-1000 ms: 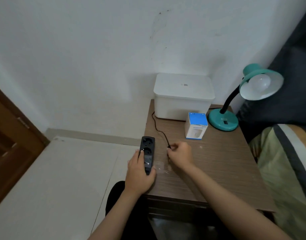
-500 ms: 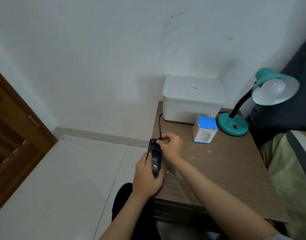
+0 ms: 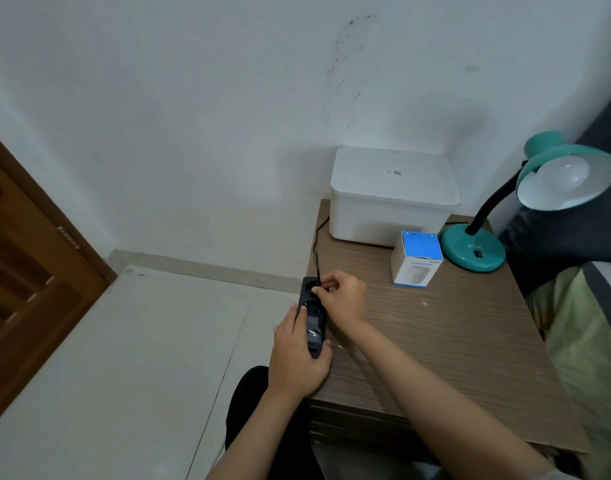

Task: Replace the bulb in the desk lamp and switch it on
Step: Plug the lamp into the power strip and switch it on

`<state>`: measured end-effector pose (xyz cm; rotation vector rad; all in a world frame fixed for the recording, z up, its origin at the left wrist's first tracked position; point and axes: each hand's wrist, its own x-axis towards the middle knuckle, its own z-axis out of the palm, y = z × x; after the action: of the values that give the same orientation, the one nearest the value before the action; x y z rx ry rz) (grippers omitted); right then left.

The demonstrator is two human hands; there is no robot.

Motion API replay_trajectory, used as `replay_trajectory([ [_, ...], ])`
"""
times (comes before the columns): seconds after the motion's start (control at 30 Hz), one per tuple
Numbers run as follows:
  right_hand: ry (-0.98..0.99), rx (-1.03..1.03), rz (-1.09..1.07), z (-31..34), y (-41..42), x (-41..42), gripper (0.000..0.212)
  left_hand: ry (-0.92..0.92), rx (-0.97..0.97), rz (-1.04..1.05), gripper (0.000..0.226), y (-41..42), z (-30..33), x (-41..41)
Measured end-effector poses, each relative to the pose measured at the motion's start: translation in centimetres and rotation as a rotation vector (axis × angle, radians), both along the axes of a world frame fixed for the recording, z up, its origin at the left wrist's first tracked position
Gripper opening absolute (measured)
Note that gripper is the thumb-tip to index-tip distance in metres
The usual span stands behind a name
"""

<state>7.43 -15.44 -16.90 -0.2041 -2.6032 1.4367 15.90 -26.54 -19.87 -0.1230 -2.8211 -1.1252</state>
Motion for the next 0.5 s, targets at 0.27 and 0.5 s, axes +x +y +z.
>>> replay_trajectory([
  [0.27, -0.027, 0.059, 0.041, -0.7, 0.2, -0.7, 0.015, -0.006, 0.004, -0.012, 0.075, -0.1, -0.1, 0.0],
  [0.5, -0.070, -0.033, 0.101, -0.8, 1.2, -0.7, 0.014, -0.014, -0.053, -0.014, 0.075, 0.0, -0.2, -0.1],
])
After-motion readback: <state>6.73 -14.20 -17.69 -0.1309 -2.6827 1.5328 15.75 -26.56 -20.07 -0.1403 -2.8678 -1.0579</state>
